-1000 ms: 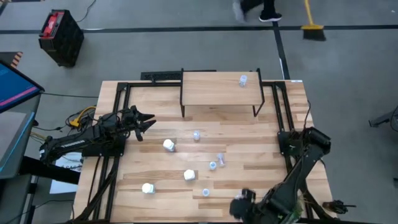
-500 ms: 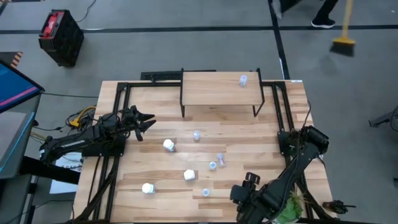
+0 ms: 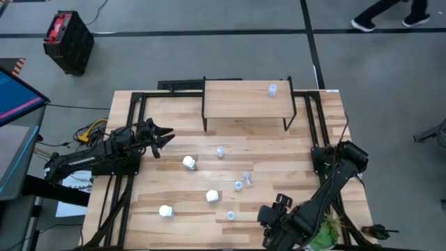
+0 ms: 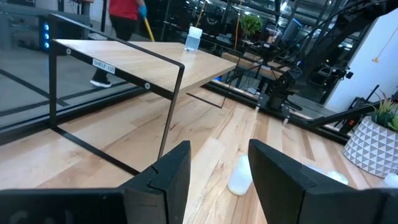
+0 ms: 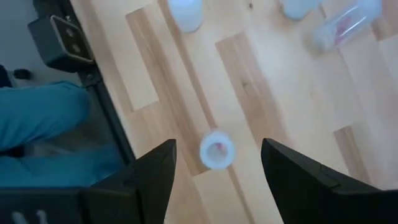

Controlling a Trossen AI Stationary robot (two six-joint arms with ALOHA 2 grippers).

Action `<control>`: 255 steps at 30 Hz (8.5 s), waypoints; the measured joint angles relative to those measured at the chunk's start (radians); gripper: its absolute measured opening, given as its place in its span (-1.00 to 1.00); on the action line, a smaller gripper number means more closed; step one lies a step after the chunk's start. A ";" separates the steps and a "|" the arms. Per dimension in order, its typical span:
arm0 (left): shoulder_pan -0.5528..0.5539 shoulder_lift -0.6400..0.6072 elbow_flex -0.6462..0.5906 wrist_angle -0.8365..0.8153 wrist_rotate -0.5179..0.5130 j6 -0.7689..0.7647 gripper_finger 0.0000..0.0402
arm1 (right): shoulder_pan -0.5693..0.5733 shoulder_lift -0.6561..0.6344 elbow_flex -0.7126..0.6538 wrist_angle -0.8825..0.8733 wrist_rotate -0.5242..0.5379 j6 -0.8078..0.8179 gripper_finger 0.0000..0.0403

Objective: Pick and place medicine bottles onto shelf by color
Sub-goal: Put the bottom transparent pill bottle on the shelf aligned with the other transparent pill bottle

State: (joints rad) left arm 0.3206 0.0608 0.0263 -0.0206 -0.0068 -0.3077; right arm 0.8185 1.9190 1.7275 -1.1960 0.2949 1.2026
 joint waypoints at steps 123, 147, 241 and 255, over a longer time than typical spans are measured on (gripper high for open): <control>0.000 0.000 0.000 0.000 -0.004 0.042 -0.26 | -0.016 0.066 -0.221 0.232 -0.140 0.256 0.20; 0.000 0.000 0.000 0.000 -0.004 0.066 -0.26 | -0.208 0.056 0.090 -0.235 -0.176 -0.111 -0.38; 0.000 0.000 -0.001 0.011 -0.035 0.225 -0.26 | -1.468 -0.341 -0.141 -0.091 -0.245 -1.058 -0.38; 0.000 0.000 -0.001 0.011 -0.035 0.225 -0.26 | -1.467 -0.341 -0.141 -0.074 -0.265 -1.061 -0.27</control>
State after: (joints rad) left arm 0.3206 0.0608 0.0257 -0.0097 -0.0415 -0.0822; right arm -0.6487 1.5776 1.5864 -1.2698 0.0296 0.1417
